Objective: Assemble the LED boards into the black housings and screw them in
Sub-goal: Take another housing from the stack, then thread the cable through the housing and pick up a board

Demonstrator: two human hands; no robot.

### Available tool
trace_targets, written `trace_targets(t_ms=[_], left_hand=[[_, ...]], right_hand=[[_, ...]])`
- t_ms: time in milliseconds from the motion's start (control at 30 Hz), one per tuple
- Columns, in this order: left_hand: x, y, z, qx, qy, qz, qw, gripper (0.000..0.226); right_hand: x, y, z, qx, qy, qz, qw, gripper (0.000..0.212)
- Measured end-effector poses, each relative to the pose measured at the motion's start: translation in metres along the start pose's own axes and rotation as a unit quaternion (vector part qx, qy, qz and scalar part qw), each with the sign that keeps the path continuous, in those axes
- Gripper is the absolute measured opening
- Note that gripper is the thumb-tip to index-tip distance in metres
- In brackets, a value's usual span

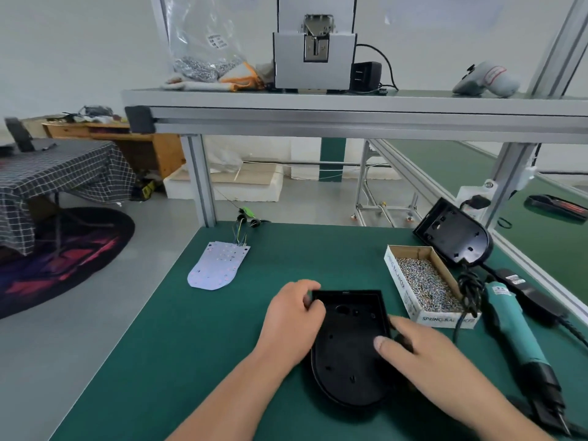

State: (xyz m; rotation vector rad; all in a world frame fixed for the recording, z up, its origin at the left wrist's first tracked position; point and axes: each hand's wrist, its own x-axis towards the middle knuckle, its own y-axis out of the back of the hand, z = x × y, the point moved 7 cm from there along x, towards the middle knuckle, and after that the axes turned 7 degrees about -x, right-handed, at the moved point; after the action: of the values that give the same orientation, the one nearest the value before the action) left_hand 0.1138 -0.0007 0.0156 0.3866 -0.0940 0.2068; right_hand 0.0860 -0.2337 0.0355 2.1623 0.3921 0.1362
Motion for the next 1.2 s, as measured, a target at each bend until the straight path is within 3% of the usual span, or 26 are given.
trace_targets(t_ms=[67,133,300,500,633,833,1000,1100,1200], left_hand=[[-0.001,0.0,0.001,0.031,-0.009,0.003,0.999,0.03],[-0.001,0.001,0.002,0.045,-0.019,0.005,0.999,0.029],[-0.004,0.0,0.005,0.016,-0.028,0.003,0.999,0.032],[-0.007,0.005,0.006,-0.052,-0.021,0.032,0.998,0.028],[-0.005,0.009,0.004,-0.096,0.004,0.053,0.994,0.01],[0.001,0.02,-0.007,-0.139,0.021,0.111,0.984,0.025],[0.005,0.024,-0.014,-0.169,0.026,0.129,0.977,0.037],[0.006,0.025,-0.015,-0.178,0.031,0.131,0.975,0.036],[0.003,0.024,-0.011,-0.187,0.026,0.129,0.974,0.034]], right_hand=[[0.007,0.013,0.005,-0.06,-0.004,0.004,0.998,0.055],[0.017,0.029,0.006,-0.094,-0.006,0.037,0.995,0.067],[0.065,0.064,-0.03,-0.091,0.032,0.12,0.988,0.044],[0.18,0.029,-0.113,-0.049,0.122,0.034,0.991,0.018],[0.259,-0.02,-0.153,-0.101,0.166,-0.006,0.981,0.021],[0.333,-0.081,-0.178,-0.239,0.209,-0.035,0.948,0.029],[0.355,-0.112,-0.183,-0.307,0.243,-0.078,0.917,0.057],[0.361,-0.112,-0.179,-0.316,0.246,-0.063,0.914,0.048],[0.354,-0.104,-0.173,-0.307,0.25,-0.055,0.917,0.025]])
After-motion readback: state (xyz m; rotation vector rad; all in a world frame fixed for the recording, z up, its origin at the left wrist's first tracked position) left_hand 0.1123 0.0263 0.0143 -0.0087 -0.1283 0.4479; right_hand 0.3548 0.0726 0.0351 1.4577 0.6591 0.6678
